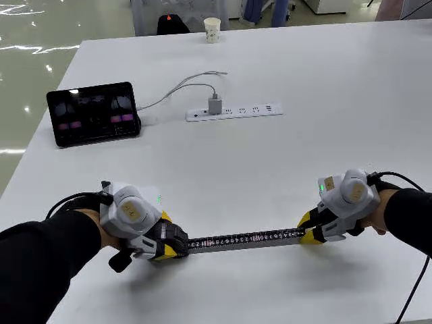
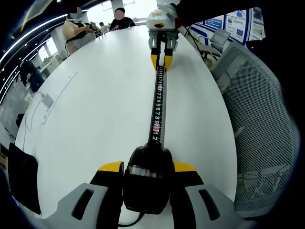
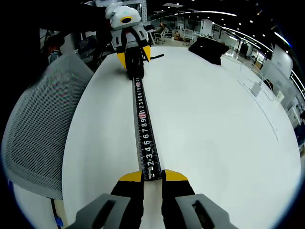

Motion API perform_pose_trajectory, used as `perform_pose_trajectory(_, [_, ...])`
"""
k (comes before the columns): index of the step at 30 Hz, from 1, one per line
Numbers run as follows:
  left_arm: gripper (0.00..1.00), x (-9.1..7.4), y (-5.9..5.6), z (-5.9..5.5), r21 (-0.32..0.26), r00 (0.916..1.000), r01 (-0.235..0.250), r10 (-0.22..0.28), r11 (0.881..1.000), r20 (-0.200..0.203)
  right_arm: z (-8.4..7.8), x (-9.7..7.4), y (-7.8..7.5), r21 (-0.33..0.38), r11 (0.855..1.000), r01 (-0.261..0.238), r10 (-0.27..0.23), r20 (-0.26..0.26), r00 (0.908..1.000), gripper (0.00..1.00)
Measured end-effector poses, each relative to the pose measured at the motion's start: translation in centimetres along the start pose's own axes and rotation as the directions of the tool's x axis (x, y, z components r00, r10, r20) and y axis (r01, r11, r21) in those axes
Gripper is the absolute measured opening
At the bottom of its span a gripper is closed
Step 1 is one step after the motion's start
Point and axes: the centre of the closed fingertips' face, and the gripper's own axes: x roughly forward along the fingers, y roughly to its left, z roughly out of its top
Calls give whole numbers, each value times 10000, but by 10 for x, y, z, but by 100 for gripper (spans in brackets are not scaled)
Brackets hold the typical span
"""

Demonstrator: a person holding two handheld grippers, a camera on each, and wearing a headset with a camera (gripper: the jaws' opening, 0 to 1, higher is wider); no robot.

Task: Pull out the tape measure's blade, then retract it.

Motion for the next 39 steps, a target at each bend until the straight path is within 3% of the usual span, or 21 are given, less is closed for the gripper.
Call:
perform_pose_trajectory(10, [33,0,1,1,59,9998,-125,124,9999,153,2,1,0,85,10000,-4,6,-201,9998,12])
perform_pose_trajectory(16, [33,1,1,1,192,9996,-136,141,9997,-255,2,1,-1,149,9999,46,-42,-258,9997,12])
perform_pose_trajectory(24, [33,0,2,0,128,9991,-173,178,9998,-398,2,2,0,-40,10000,62,-64,-528,9986,12])
perform_pose_trajectory(29, [34,-2,3,1,-164,9989,-146,139,9998,-440,2,2,1,-378,9993,71,-105,-887,9960,12])
perform_pose_trajectory(35, [37,-6,6,-3,-279,9986,-164,150,9995,-504,1,2,1,-267,9996,124,-153,-1113,9937,13])
perform_pose_trajectory(37, [37,-9,4,-4,-826,9984,24,-69,9966,-552,1,2,2,-259,9996,83,-113,-1205,9927,15])
perform_pose_trajectory(39, [42,-10,4,-4,-953,9988,55,-101,9954,-484,0,1,3,-299,9995,45,-83,-1269,9919,17])
